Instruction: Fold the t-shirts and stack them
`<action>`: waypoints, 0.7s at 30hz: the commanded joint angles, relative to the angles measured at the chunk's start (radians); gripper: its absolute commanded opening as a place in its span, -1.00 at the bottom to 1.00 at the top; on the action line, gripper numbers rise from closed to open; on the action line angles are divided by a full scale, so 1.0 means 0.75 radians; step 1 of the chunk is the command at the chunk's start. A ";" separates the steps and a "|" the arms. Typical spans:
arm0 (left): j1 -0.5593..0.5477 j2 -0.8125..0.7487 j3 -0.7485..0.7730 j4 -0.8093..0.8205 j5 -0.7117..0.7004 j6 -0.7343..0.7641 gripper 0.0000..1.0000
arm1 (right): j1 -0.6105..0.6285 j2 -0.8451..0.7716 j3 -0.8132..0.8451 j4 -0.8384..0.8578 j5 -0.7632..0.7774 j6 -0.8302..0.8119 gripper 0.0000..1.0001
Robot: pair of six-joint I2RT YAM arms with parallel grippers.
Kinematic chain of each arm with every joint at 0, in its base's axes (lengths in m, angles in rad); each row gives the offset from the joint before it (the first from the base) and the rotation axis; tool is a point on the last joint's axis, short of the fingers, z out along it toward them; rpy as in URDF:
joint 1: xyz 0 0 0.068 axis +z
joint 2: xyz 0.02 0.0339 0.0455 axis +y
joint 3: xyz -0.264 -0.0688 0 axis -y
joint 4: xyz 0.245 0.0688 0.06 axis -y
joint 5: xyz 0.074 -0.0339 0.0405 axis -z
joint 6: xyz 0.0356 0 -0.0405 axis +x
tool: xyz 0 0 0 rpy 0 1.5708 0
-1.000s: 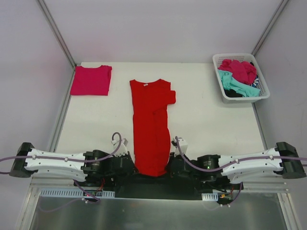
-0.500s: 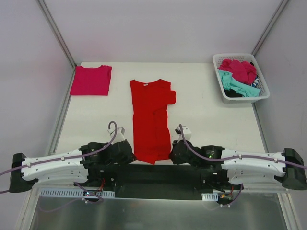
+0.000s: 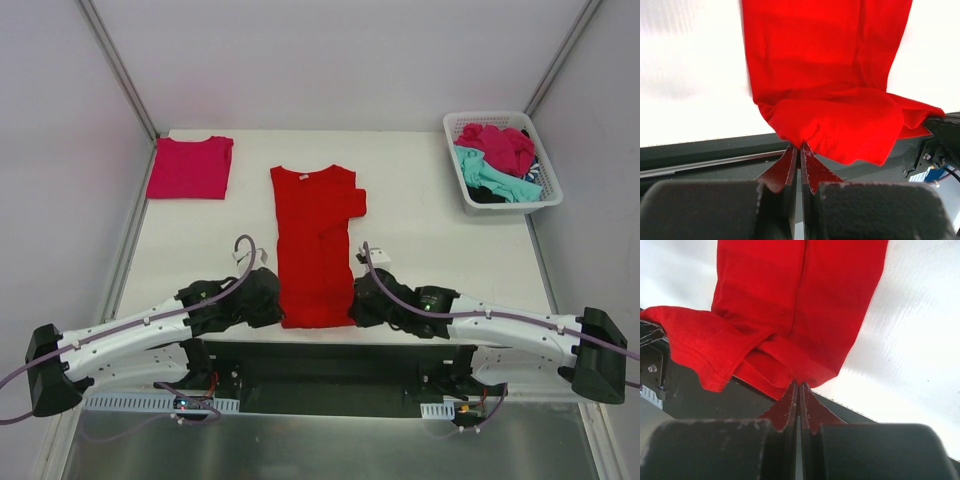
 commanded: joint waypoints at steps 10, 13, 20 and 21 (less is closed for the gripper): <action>0.188 0.099 0.117 0.075 0.126 0.227 -1.00 | -0.167 0.094 0.130 0.061 -0.140 -0.171 -0.99; 0.221 0.106 0.123 0.081 0.145 0.250 -1.00 | -0.207 0.112 0.146 0.063 -0.165 -0.202 -0.99; 0.301 0.136 0.149 0.094 0.186 0.315 -1.00 | -0.295 0.178 0.201 0.067 -0.216 -0.261 -0.99; 0.309 0.142 0.150 0.100 0.192 0.331 -1.00 | -0.304 0.186 0.214 0.069 -0.226 -0.267 -0.99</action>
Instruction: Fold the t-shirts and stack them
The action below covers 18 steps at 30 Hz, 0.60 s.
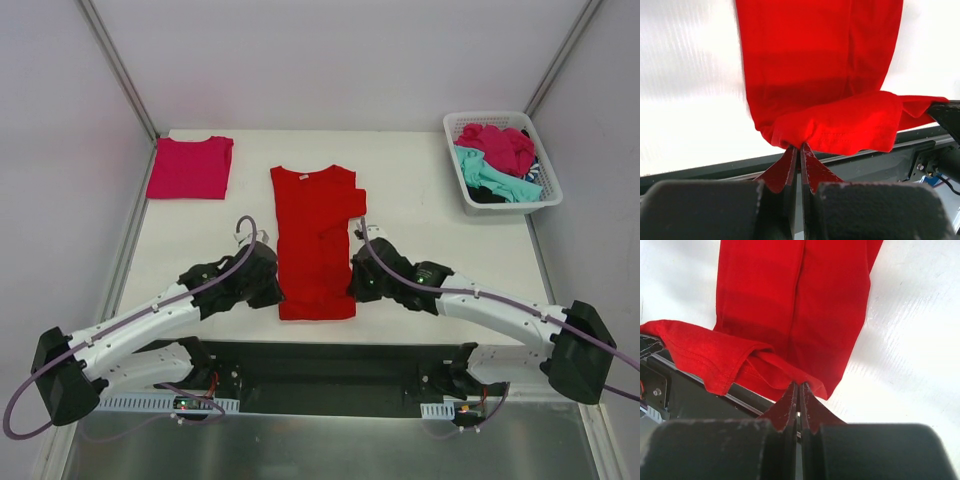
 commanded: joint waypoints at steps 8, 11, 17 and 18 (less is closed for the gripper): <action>0.214 0.147 0.135 0.101 0.135 0.211 -1.00 | -0.187 0.173 0.220 0.029 -0.165 -0.148 -0.99; 0.312 0.217 0.190 0.138 0.184 0.264 -1.00 | -0.261 0.254 0.298 0.025 -0.235 -0.183 -0.99; 0.468 0.360 0.284 0.205 0.260 0.331 -1.00 | -0.414 0.383 0.449 -0.002 -0.347 -0.243 -0.99; 0.482 0.379 0.301 0.211 0.289 0.354 -1.00 | -0.435 0.400 0.469 -0.008 -0.376 -0.253 -0.99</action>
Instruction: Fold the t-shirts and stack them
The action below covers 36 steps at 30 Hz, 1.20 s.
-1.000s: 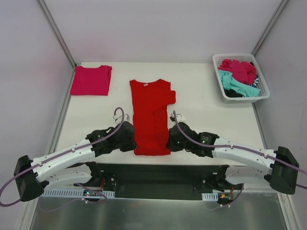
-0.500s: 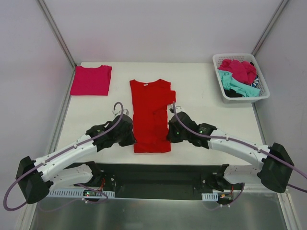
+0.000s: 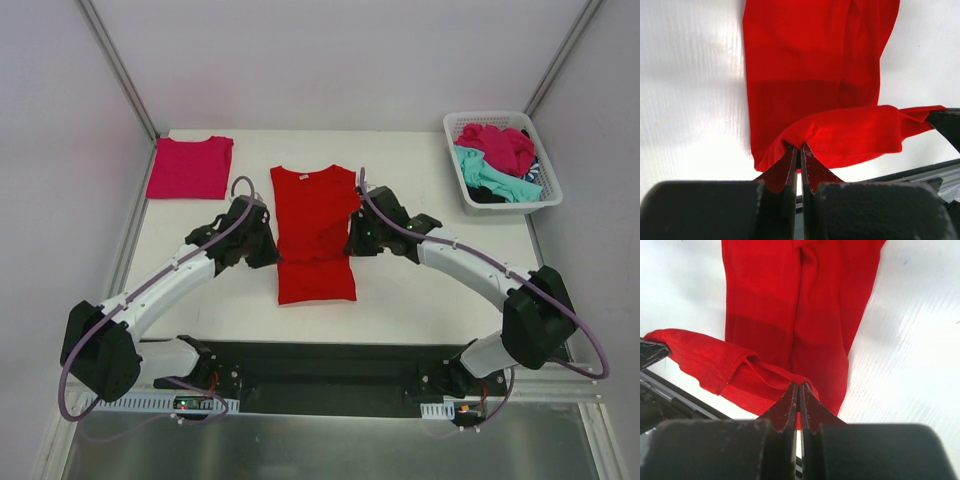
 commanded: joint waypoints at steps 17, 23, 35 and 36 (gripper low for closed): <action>0.232 0.596 0.291 0.238 0.262 0.180 -1.00 | -0.176 0.467 0.477 -0.074 -0.319 -0.144 -0.98; 0.240 0.594 0.308 0.234 0.217 0.196 -1.00 | -0.178 0.418 0.387 -0.027 -0.301 -0.166 -0.98; 0.262 0.643 0.400 0.207 0.211 0.225 -1.00 | -0.178 0.420 0.368 -0.006 -0.270 -0.195 -0.98; 0.262 0.647 0.404 0.209 0.215 0.231 -1.00 | -0.180 0.426 0.372 -0.008 -0.262 -0.199 -0.99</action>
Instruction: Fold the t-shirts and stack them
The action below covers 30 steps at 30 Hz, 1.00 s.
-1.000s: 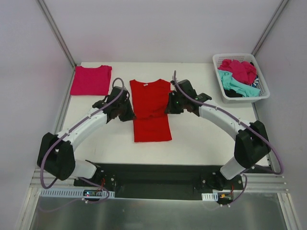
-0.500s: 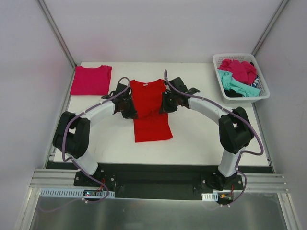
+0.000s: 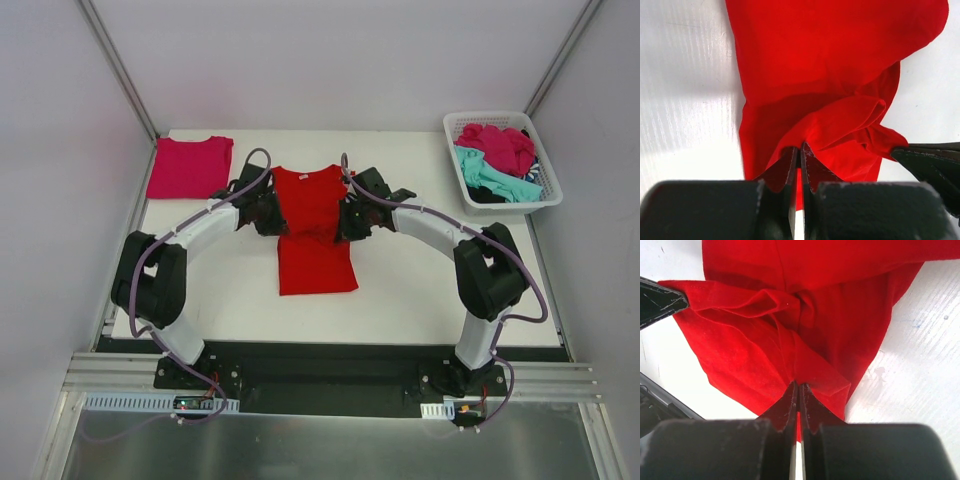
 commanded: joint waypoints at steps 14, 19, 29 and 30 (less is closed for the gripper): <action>0.014 0.114 0.074 0.006 0.003 0.048 -0.88 | -0.042 -0.002 0.040 0.047 0.084 -0.088 -0.99; 0.018 0.126 0.098 0.012 -0.023 0.050 -0.87 | -0.069 0.041 0.072 0.041 0.088 -0.108 -0.98; 0.049 0.200 0.209 0.014 -0.007 0.079 -0.33 | -0.095 0.203 0.238 -0.015 0.058 -0.170 -0.90; 0.051 0.210 0.221 0.016 -0.009 0.079 -0.29 | -0.095 0.207 0.246 -0.017 0.060 -0.180 -0.88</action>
